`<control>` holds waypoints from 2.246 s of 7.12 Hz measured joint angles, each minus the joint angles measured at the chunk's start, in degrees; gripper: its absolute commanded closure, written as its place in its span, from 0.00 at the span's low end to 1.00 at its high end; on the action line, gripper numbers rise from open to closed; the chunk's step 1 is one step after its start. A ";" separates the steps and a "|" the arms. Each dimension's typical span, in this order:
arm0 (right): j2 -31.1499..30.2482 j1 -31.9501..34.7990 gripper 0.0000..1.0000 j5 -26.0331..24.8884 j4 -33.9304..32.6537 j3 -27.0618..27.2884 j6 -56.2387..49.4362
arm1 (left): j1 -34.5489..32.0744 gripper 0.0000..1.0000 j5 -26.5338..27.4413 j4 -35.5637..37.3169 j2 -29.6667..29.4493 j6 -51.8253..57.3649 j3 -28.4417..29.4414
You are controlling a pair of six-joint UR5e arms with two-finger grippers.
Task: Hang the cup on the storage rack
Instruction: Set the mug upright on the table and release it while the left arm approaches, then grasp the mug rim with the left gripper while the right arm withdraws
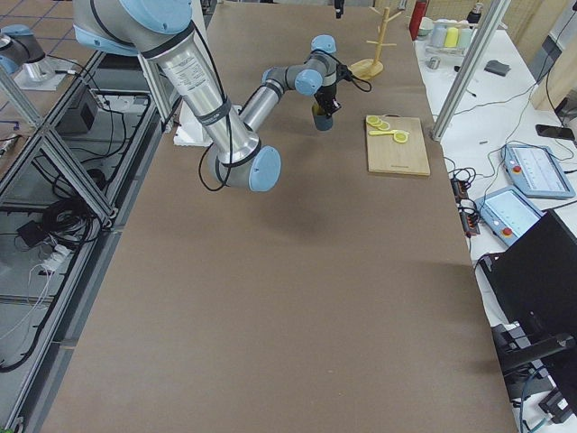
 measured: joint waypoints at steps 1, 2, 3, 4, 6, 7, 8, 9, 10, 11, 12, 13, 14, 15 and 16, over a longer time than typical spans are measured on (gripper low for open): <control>0.13 -0.33 0.76 -0.05 2.10 -1.31 -0.02 | 1.02 0.02 0.05 0.01 -0.81 -1.29 0.08; 0.52 -0.54 0.66 -0.06 4.26 -3.16 0.54 | 1.67 0.02 0.10 0.02 -1.14 -1.81 0.14; 1.16 -0.69 0.01 -0.06 5.62 -4.87 1.32 | 2.09 0.02 0.12 0.02 -1.25 -2.05 0.23; 1.81 -0.84 0.01 -0.05 6.26 -5.91 2.24 | 2.48 0.02 0.13 0.02 -1.27 -2.26 0.33; 3.47 -0.07 0.01 1.64 6.46 -6.42 6.35 | 5.34 0.02 1.92 -0.10 -2.43 -4.52 0.38; 4.06 2.20 0.01 5.05 6.26 -6.44 7.37 | 9.08 0.03 5.59 -0.69 -4.68 -6.63 0.44; 4.25 5.63 0.01 9.58 5.70 -6.47 7.67 | 14.07 0.03 10.94 -4.44 -6.40 -7.64 1.14; 4.18 9.58 0.01 14.32 4.91 -6.47 7.64 | 18.43 0.03 16.14 -11.07 -6.85 -7.92 3.10; 3.47 13.86 0.01 19.30 4.38 -6.47 7.44 | 21.91 0.03 19.98 -16.93 -7.13 -7.18 5.71; 1.69 17.62 0.00 23.20 4.17 -6.47 7.25 | 24.99 0.03 23.41 -20.03 -7.34 -4.25 7.43; -0.75 20.45 0.00 25.20 4.10 -6.47 7.14 | 27.79 0.03 27.25 -21.71 -7.33 -0.27 8.37; -3.22 22.63 0.00 26.53 4.05 -6.47 7.04 | 30.66 0.03 30.93 -23.48 -7.46 2.45 9.48; -5.41 24.68 0.00 27.82 3.89 -6.47 6.77 | 33.61 0.03 34.52 -25.87 -7.66 3.62 11.17; -7.06 26.50 0.00 28.83 3.31 -6.36 6.41 | 35.98 0.04 37.26 -28.22 -8.11 4.02 13.12; -8.65 28.14 0.00 29.60 2.56 -6.13 5.73 | 37.29 0.05 38.90 -29.73 -9.15 4.12 14.87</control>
